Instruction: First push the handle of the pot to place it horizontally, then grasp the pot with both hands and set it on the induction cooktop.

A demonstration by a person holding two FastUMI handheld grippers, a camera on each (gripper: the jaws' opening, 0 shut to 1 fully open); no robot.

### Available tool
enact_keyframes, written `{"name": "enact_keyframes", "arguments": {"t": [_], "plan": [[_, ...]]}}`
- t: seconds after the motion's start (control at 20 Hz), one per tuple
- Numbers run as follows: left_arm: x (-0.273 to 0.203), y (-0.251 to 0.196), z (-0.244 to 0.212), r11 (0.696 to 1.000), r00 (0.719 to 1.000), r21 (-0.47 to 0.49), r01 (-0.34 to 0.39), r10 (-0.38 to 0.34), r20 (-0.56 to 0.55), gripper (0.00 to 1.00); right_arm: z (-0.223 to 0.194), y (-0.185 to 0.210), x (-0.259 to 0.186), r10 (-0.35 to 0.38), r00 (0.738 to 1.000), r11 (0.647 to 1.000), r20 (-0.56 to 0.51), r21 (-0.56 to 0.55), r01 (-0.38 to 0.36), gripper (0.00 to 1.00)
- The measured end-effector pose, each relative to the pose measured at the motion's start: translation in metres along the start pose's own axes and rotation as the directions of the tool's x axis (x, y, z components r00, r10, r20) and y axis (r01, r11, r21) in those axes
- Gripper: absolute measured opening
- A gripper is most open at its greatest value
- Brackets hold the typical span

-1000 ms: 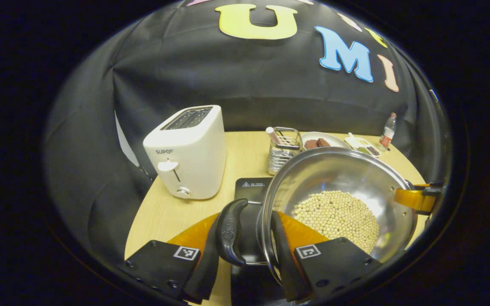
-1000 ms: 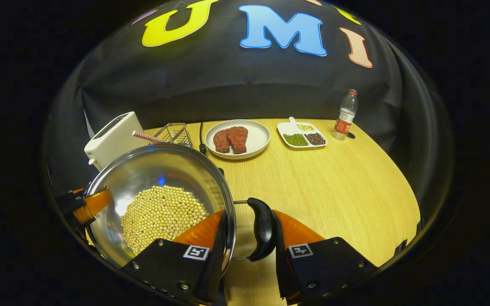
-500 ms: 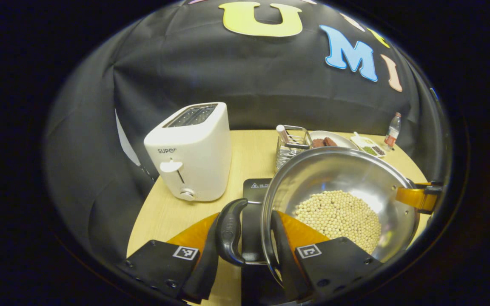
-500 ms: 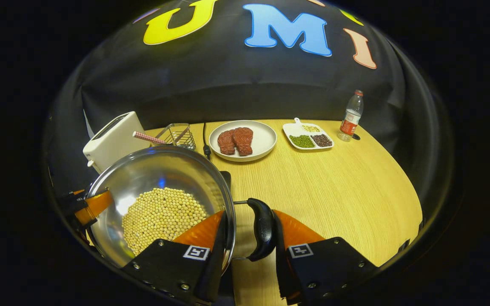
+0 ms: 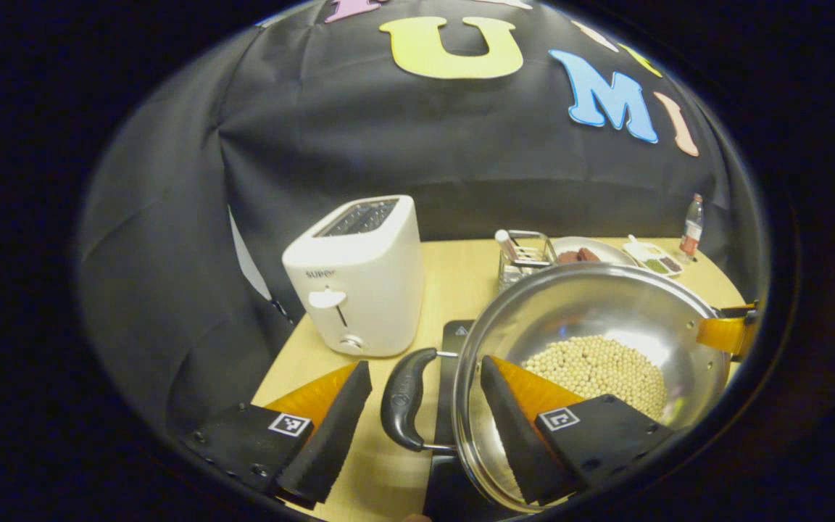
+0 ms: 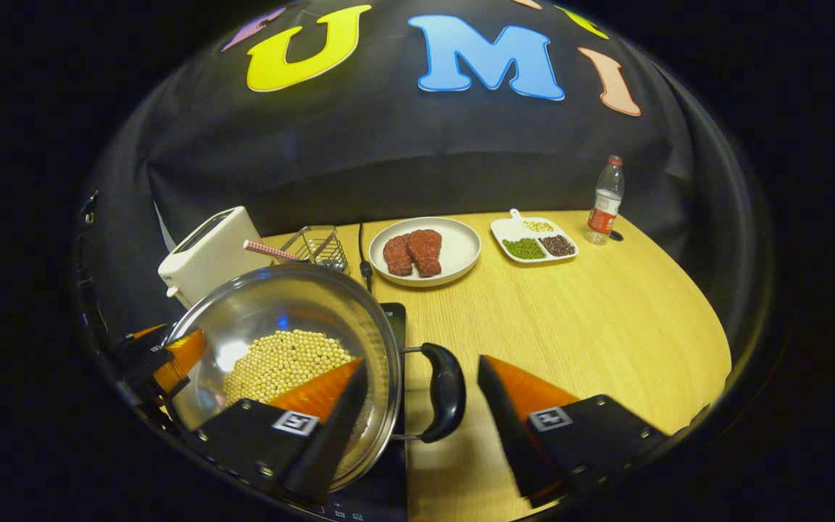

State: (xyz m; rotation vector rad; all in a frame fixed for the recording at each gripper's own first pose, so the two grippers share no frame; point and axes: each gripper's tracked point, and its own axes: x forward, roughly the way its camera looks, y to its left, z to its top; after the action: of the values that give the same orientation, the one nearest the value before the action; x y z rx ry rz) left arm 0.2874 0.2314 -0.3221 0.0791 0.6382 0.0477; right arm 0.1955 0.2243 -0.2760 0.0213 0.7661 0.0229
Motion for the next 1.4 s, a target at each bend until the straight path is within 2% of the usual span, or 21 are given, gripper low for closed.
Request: {"name": "enact_keyframes", "arguments": {"t": [0.05,0.2,0.35,0.65,1.0,1.25,1.4], "plan": [[-0.012,0.001,0.013,1.000,0.999,-0.004,-0.019,0.019,0.037,0.99,0.008,-0.004,-0.007,-0.002,1.000,0.999,0.027,-0.034,0.003,0.97],[-0.041,-0.005,0.047,0.999,0.991,-0.008,-0.044,0.044,0.128,0.98,0.036,-0.008,-0.033,0.036,0.989,0.995,0.142,-0.102,-0.022,0.98],[-0.082,-0.030,0.079,0.999,0.978,-0.031,-0.022,0.028,0.205,0.99,0.054,-0.021,-0.068,0.068,0.970,0.989,0.234,-0.141,-0.035,0.98],[-0.178,-0.105,0.127,0.999,0.935,-0.044,0.014,0.003,0.354,1.00,0.057,-0.080,-0.138,0.094,0.933,0.985,0.347,-0.169,-0.037,0.97],[-0.287,-0.198,0.141,0.998,0.888,-0.030,0.055,-0.035,0.459,0.98,0.045,-0.168,-0.205,0.076,0.904,0.994,0.420,-0.107,-0.033,0.97],[-0.354,-0.238,0.136,0.997,0.868,-0.045,0.056,-0.026,0.495,1.00,0.036,-0.216,-0.249,0.073,0.875,0.996,0.478,-0.085,-0.037,0.97],[-0.387,-0.254,0.133,0.997,0.857,-0.050,0.063,-0.028,0.514,1.00,0.029,-0.232,-0.273,0.077,0.870,0.996,0.487,-0.075,-0.047,0.97]]}}
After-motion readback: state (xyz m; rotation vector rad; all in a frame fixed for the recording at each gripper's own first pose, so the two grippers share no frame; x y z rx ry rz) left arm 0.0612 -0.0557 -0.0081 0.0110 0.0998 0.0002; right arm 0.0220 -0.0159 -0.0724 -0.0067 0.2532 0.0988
